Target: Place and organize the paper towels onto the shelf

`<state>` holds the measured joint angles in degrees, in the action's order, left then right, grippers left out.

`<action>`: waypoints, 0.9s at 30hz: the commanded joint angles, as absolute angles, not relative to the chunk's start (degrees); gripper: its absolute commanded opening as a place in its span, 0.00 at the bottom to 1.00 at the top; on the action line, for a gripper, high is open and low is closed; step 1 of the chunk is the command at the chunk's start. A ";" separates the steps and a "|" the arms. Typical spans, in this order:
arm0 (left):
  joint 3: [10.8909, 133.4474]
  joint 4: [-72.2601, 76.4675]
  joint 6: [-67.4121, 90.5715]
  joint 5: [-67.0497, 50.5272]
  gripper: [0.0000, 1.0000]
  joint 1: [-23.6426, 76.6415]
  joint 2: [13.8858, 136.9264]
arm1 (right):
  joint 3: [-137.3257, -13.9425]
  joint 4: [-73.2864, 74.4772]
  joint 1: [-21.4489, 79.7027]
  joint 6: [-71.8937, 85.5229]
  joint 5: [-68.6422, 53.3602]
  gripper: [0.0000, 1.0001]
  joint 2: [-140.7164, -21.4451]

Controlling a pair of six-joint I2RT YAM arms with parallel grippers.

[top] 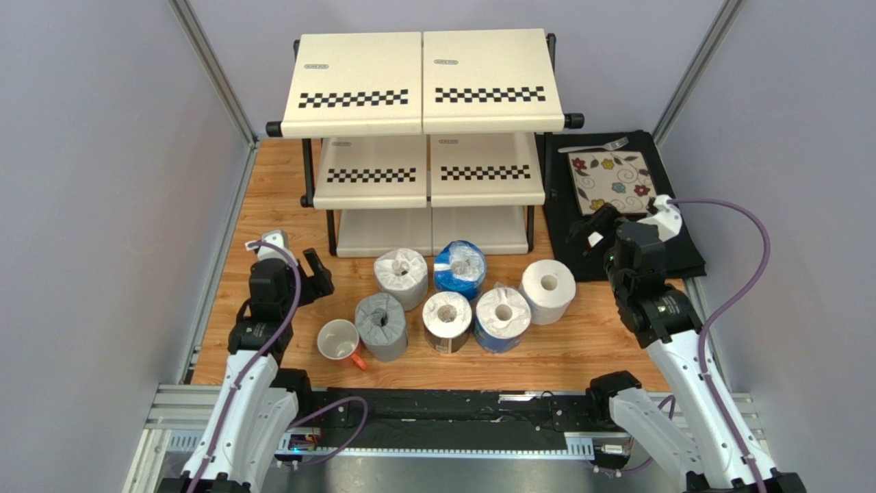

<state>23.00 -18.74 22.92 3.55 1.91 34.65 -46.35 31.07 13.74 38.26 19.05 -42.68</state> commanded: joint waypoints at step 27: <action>21.88 -23.11 18.55 2.46 0.89 2.11 32.87 | -52.82 25.58 46.32 33.14 22.33 0.89 -61.08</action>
<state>21.37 -22.55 20.14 3.62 1.91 33.04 -49.25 29.17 45.74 35.35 25.26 -59.44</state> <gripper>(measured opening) 0.896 0.898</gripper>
